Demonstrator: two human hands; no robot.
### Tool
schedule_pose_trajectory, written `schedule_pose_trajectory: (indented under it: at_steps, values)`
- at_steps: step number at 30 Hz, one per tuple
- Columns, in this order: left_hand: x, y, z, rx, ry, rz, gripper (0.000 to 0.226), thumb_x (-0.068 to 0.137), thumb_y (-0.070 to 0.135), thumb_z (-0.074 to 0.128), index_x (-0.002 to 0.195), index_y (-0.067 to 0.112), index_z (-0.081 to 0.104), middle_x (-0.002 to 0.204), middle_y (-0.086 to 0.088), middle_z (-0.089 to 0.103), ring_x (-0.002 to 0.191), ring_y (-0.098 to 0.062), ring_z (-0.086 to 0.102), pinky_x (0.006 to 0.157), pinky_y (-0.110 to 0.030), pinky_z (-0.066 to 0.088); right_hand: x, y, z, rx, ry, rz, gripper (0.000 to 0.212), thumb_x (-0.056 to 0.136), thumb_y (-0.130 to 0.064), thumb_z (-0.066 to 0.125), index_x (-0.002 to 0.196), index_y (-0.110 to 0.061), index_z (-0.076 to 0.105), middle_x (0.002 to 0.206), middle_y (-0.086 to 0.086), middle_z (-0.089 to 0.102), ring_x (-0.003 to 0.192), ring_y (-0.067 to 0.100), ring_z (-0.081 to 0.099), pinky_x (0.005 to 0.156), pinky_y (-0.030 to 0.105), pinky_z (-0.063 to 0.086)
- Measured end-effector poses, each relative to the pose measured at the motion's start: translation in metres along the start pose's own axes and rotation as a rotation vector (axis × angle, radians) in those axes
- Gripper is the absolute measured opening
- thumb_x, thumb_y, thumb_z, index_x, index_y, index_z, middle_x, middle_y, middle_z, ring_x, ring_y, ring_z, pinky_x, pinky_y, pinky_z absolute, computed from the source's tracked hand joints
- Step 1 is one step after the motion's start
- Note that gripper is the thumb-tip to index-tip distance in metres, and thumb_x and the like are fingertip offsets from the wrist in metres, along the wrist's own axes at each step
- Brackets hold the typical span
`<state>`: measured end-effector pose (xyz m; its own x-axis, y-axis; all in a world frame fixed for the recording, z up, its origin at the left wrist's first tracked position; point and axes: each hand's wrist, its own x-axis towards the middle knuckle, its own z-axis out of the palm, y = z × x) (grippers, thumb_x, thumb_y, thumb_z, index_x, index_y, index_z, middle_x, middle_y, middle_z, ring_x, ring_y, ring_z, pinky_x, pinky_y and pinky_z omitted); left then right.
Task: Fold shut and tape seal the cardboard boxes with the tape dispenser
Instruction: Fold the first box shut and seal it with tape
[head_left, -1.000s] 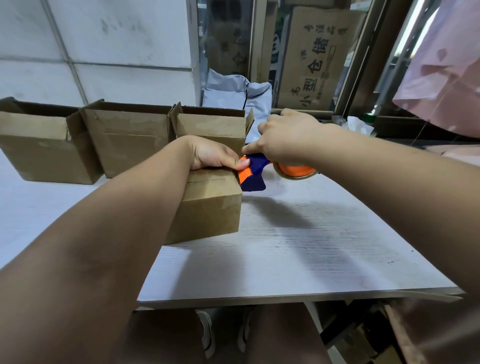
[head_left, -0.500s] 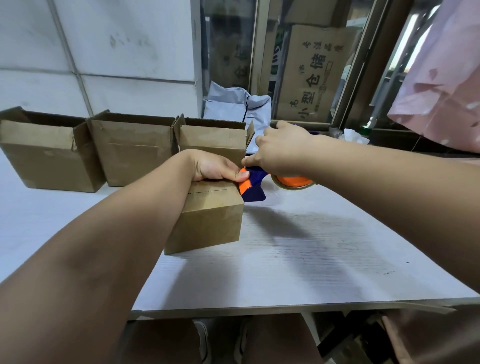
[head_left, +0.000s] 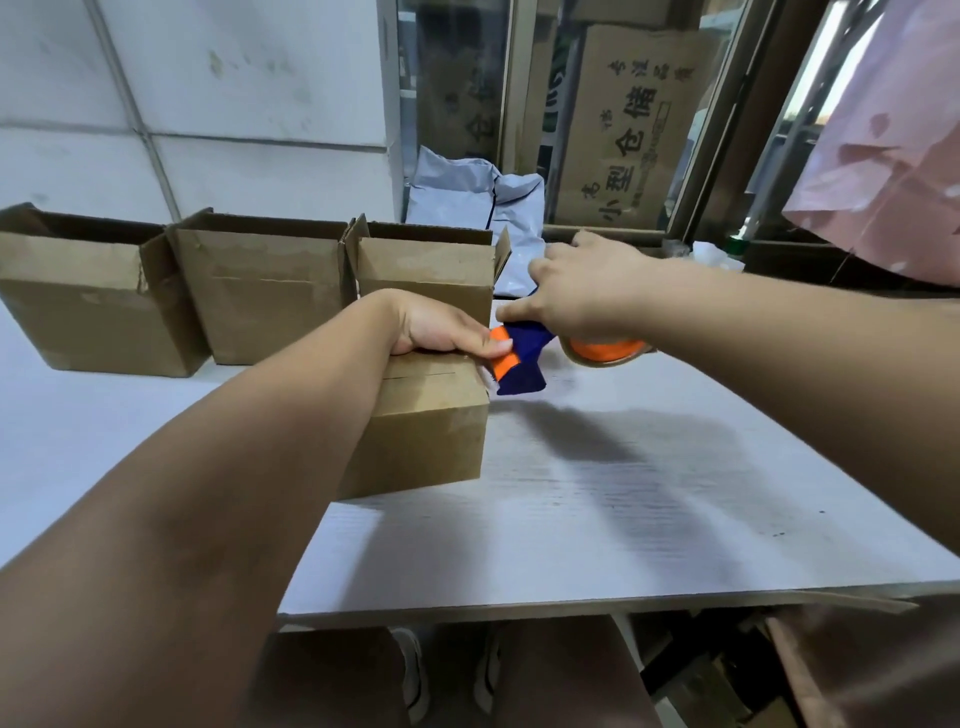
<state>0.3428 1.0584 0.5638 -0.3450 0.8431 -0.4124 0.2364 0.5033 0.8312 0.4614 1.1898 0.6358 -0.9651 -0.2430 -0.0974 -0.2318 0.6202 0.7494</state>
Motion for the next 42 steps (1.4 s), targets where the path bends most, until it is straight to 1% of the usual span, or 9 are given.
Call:
schedule_pose_trajectory:
  at_steps: [10, 15, 18, 23, 25, 27, 30, 38, 42]
  values:
    - [0.000, -0.004, -0.003, -0.066, 0.083, 0.110, 0.025, 0.092, 0.035, 0.049, 0.085, 0.015, 0.064, 0.076, 0.001, 0.065, 0.071, -0.010, 0.061, 0.076, -0.025, 0.048, -0.010, 0.004, 0.021, 0.036, 0.167, 0.085, 0.051, 0.102, -0.023, 0.030, 0.148, -0.037, 0.014, 0.121, 0.011, 0.046, 0.112, 0.029, 0.045, 0.087, 0.036, 0.035]
    - [0.007, -0.007, -0.009, -0.049, 0.252, 0.085, 0.071, 0.083, 0.075, 0.032, 0.105, 0.017, 0.066, 0.104, -0.008, 0.066, 0.097, -0.020, 0.060, 0.099, -0.035, 0.042, -0.009, 0.006, 0.035, 0.163, 0.214, 0.175, 0.055, 0.100, -0.020, 0.029, 0.149, -0.036, 0.009, 0.124, 0.012, 0.044, 0.109, 0.030, 0.043, 0.087, 0.038, 0.035]
    - [0.013, -0.007, -0.014, -0.168, 0.210, 0.089, 0.093, 0.085, 0.075, 0.006, 0.122, 0.010, 0.060, 0.118, -0.013, 0.065, 0.109, -0.024, 0.059, 0.101, -0.037, 0.040, -0.014, 0.013, 0.048, 0.372, 0.257, 0.282, 0.062, 0.096, -0.017, 0.040, 0.150, -0.034, 0.012, 0.116, 0.012, 0.045, 0.104, 0.030, 0.045, 0.081, 0.037, 0.037]
    - [0.015, -0.012, -0.013, -0.175, 0.225, 0.179, 0.042, 0.093, 0.039, 0.050, 0.106, 0.002, 0.063, 0.096, -0.007, 0.069, 0.107, -0.037, 0.057, 0.108, -0.049, 0.037, -0.015, 0.008, 0.065, 0.802, 0.369, 0.415, 0.083, 0.084, -0.001, 0.055, 0.150, -0.031, 0.015, 0.112, 0.008, 0.047, 0.102, 0.027, 0.046, 0.083, 0.043, 0.045]
    - [0.012, -0.011, -0.012, -0.205, 0.222, 0.203, 0.016, 0.092, 0.017, 0.057, 0.089, 0.005, 0.065, 0.079, -0.002, 0.068, 0.087, -0.027, 0.059, 0.091, -0.039, 0.048, -0.014, 0.003, 0.073, 0.873, 0.446, 0.417, 0.079, 0.082, 0.001, 0.058, 0.149, -0.022, 0.023, 0.117, 0.011, 0.050, 0.108, 0.029, 0.047, 0.089, 0.039, 0.042]
    - [0.009, -0.009, -0.011, -0.211, 0.239, 0.200, 0.017, 0.093, 0.008, 0.055, 0.079, 0.007, 0.064, 0.071, 0.000, 0.067, 0.071, -0.016, 0.059, 0.072, -0.026, 0.051, -0.013, 0.000, 0.078, 0.945, 0.533, 0.446, 0.071, 0.081, 0.001, 0.060, 0.144, -0.017, 0.034, 0.119, 0.012, 0.052, 0.110, 0.030, 0.048, 0.089, 0.033, 0.038]
    - [0.009, -0.009, -0.011, -0.190, 0.257, 0.201, 0.021, 0.092, 0.011, 0.058, 0.072, 0.009, 0.061, 0.070, 0.004, 0.066, 0.067, -0.010, 0.059, 0.070, -0.022, 0.048, -0.012, -0.008, 0.083, 1.009, 0.640, 0.497, 0.060, 0.080, 0.002, 0.062, 0.136, -0.013, 0.044, 0.118, 0.012, 0.056, 0.108, 0.030, 0.050, 0.081, 0.025, 0.033]
    - [0.006, -0.007, -0.011, -0.256, 0.409, 0.086, 0.011, 0.089, 0.006, 0.062, 0.092, 0.017, 0.066, 0.072, 0.002, 0.066, 0.062, -0.005, 0.065, 0.051, -0.012, 0.048, -0.006, -0.021, 0.093, 1.030, 0.599, 0.571, 0.063, 0.079, 0.002, 0.064, 0.136, -0.011, 0.041, 0.123, 0.013, 0.052, 0.112, 0.031, 0.047, 0.088, 0.038, 0.042]
    - [0.005, -0.009, -0.016, -0.360, 0.435, 0.080, 0.022, 0.085, 0.005, 0.065, 0.101, 0.020, 0.064, 0.079, 0.001, 0.069, 0.070, -0.009, 0.067, 0.068, -0.021, 0.052, -0.007, -0.020, 0.092, 1.197, 0.671, 0.701, 0.062, 0.077, 0.005, 0.061, 0.134, -0.013, 0.044, 0.126, 0.011, 0.055, 0.114, 0.029, 0.048, 0.087, 0.025, 0.035]
